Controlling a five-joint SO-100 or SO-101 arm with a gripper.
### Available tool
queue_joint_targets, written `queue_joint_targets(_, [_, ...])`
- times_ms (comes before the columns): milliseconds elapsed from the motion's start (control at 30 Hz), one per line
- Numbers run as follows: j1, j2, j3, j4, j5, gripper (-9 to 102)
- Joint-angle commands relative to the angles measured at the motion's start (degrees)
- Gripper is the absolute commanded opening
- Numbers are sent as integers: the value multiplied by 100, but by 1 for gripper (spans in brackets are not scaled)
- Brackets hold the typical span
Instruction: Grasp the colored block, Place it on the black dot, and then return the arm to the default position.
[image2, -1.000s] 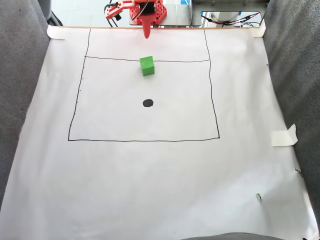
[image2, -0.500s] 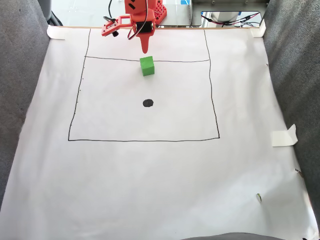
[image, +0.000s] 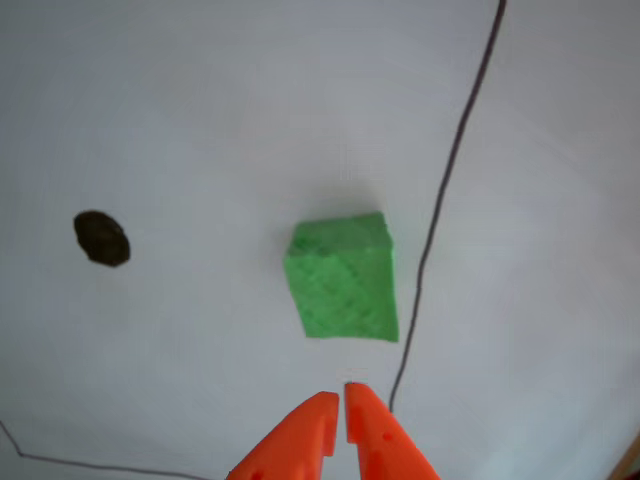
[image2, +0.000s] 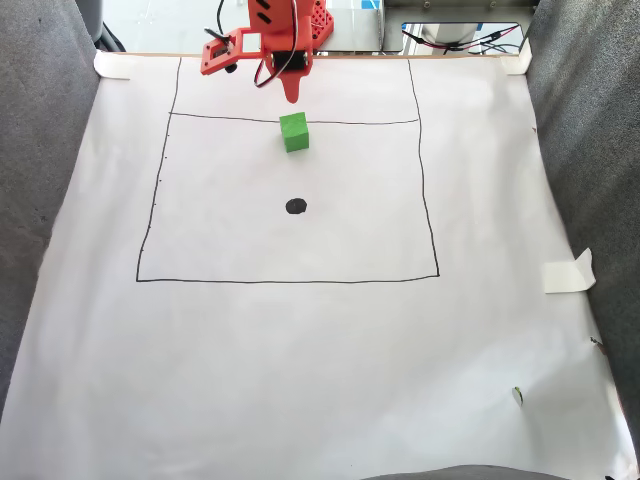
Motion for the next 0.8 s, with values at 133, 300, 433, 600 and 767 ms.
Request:
queue_joint_targets(133, [9,0,-290,-123,9,0])
queue_joint_targets(300, [-26,-88,-237,-132,9,0])
queue_joint_targets(433, [-18,-97,-176,0,229,17])
queue_joint_targets(600, [-62,-79,-105,325,211,30])
queue_joint_targets(767, [-53,-123,105,343,-97,41])
